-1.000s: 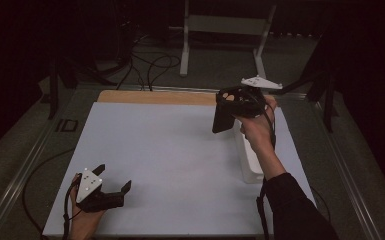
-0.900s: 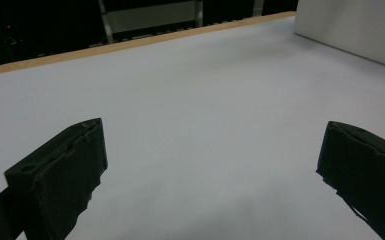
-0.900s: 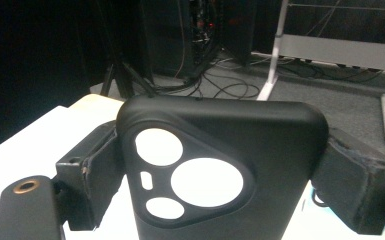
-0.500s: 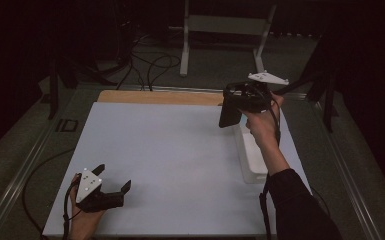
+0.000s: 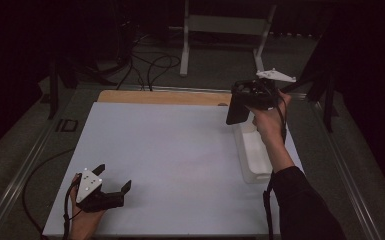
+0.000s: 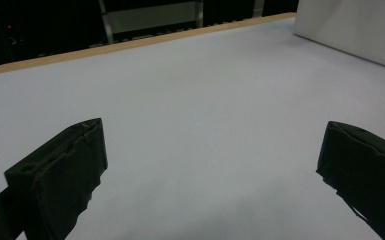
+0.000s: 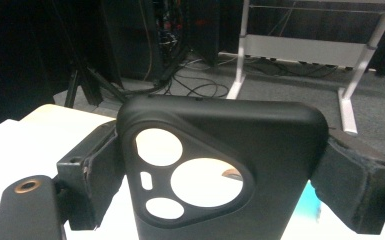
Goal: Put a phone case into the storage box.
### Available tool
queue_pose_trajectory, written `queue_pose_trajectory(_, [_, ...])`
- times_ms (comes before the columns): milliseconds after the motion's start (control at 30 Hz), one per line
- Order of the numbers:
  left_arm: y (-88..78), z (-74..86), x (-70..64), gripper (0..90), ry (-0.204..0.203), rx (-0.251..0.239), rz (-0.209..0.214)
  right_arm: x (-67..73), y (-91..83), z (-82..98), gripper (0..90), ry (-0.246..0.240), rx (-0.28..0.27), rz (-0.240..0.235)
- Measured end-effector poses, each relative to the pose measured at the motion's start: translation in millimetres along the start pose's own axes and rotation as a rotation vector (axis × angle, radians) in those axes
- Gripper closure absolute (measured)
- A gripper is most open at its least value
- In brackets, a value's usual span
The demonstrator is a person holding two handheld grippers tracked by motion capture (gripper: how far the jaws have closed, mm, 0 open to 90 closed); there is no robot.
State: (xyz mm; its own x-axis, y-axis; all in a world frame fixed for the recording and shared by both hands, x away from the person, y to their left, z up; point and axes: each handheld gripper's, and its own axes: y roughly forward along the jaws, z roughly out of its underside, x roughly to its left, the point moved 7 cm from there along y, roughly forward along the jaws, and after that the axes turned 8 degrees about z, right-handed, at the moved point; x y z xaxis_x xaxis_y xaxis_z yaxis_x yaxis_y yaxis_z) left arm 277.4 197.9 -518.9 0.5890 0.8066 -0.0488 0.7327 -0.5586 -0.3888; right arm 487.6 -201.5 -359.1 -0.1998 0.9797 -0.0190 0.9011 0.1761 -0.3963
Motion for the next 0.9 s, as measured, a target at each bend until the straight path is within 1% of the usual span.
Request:
queue_pose_trajectory(267, [-0.3,0.0,0.2,0.2,0.002,0.000,-0.002,-10.6,3.4,-3.3,14.0,-0.004,0.002,0.033])
queue_pose_trajectory(433, [0.1,0.2,0.2,0.2,0.003,0.003,0.000,-19.1,6.9,-2.2,14.0,0.000,0.010,0.053])
queue_pose_trajectory(467, [0.2,0.1,0.1,0.2,0.003,0.003,0.000,-19.1,6.9,-2.2,14.0,0.000,0.010,0.053])
queue_pose_trajectory(500, [0.3,0.3,0.1,0.2,0.003,0.005,0.001,-22.3,8.0,-1.7,14.0,0.004,0.011,0.063])
queue_pose_trajectory(533, [0.3,0.3,0.1,0.2,0.003,0.005,0.001,-22.3,8.0,-1.7,14.0,0.004,0.011,0.063])
queue_pose_trajectory(567, [0.3,0.4,0.1,0.2,0.002,0.005,0.001,-25.5,9.0,-1.2,13.9,0.009,0.014,0.071])
queue_pose_trajectory(900, [-0.4,0.0,0.9,0.2,0.003,0.001,-0.001,-36.9,11.3,2.0,13.9,0.015,0.027,0.098])
